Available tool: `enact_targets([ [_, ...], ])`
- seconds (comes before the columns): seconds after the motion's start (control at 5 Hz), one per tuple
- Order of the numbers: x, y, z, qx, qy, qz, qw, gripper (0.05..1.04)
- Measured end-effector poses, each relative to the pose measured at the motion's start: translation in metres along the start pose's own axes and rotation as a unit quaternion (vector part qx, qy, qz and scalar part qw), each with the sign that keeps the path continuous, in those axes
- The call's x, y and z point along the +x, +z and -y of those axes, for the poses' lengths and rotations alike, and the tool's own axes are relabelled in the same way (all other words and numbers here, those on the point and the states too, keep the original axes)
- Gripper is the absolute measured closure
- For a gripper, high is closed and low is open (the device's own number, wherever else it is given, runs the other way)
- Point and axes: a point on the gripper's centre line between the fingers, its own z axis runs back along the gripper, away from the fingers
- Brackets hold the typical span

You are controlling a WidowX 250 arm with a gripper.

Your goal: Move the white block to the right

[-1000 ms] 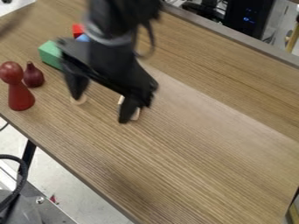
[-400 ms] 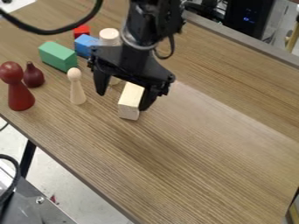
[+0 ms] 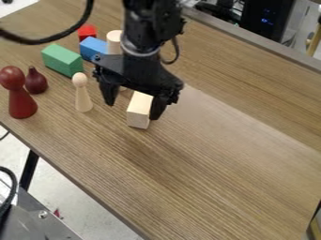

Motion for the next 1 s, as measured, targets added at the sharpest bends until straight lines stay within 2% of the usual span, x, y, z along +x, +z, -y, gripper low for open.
enact_targets([
  [0.2, 0.004, -0.005, -0.003, -0.005, -0.01, 0.016, 0.9998, 0.085],
  [0.4, 0.009, -0.014, -0.005, -0.008, -0.017, 0.021, 0.9996, 0.085],
  [1.0, 0.025, -0.03, 0.003, -0.021, -0.008, 0.011, 0.9997, 0.085],
])
